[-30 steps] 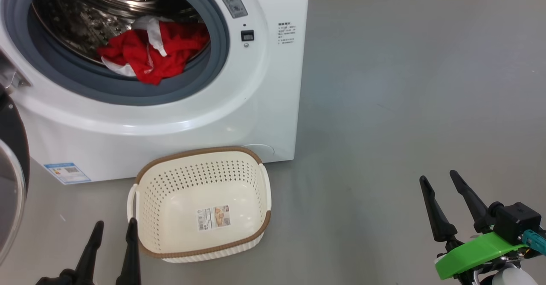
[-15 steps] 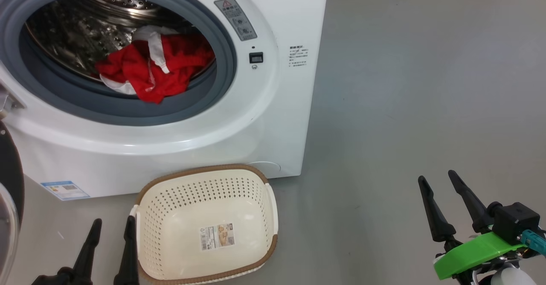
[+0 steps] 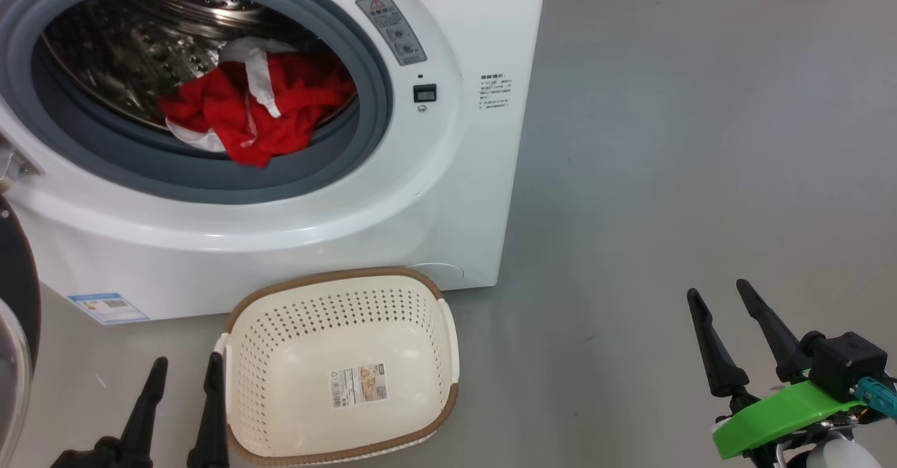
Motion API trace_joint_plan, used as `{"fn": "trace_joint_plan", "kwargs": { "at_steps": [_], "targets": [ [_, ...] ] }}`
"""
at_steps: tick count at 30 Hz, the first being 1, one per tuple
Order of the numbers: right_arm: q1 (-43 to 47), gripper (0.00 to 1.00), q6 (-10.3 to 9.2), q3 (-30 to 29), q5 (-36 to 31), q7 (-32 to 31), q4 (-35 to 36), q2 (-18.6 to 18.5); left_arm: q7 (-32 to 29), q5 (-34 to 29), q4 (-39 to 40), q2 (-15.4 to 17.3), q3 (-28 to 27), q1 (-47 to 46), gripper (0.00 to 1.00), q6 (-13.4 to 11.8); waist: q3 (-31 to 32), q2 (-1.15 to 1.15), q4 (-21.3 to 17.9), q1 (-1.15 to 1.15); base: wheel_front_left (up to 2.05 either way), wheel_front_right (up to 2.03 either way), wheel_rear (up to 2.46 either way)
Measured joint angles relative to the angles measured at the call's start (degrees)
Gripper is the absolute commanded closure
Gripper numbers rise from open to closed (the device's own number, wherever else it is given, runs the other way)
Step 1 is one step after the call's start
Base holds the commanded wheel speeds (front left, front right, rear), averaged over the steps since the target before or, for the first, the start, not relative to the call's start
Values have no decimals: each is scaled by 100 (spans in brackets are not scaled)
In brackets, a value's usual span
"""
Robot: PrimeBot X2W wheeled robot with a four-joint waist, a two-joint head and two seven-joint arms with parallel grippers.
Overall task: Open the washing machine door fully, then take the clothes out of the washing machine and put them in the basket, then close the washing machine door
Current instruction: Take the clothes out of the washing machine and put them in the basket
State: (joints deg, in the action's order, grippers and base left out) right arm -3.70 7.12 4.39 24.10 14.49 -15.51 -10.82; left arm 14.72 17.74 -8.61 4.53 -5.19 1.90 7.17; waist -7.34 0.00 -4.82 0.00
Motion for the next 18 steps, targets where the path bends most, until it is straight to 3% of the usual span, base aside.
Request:
{"fn": "trace_joint_plan", "kwargs": {
  "at_steps": [11,18],
  "targets": [
    [-19,0,0,14,0,0,11,27,0,38,-274,-12,1,-179,0,0,-138,0,-15,0,0,0,0],
    [-165,0,0,24,0,0,46,110,-1,-73,-612,51,188,-786,0,0,-367,0,-88,0,0,0,0]
  ]
}}
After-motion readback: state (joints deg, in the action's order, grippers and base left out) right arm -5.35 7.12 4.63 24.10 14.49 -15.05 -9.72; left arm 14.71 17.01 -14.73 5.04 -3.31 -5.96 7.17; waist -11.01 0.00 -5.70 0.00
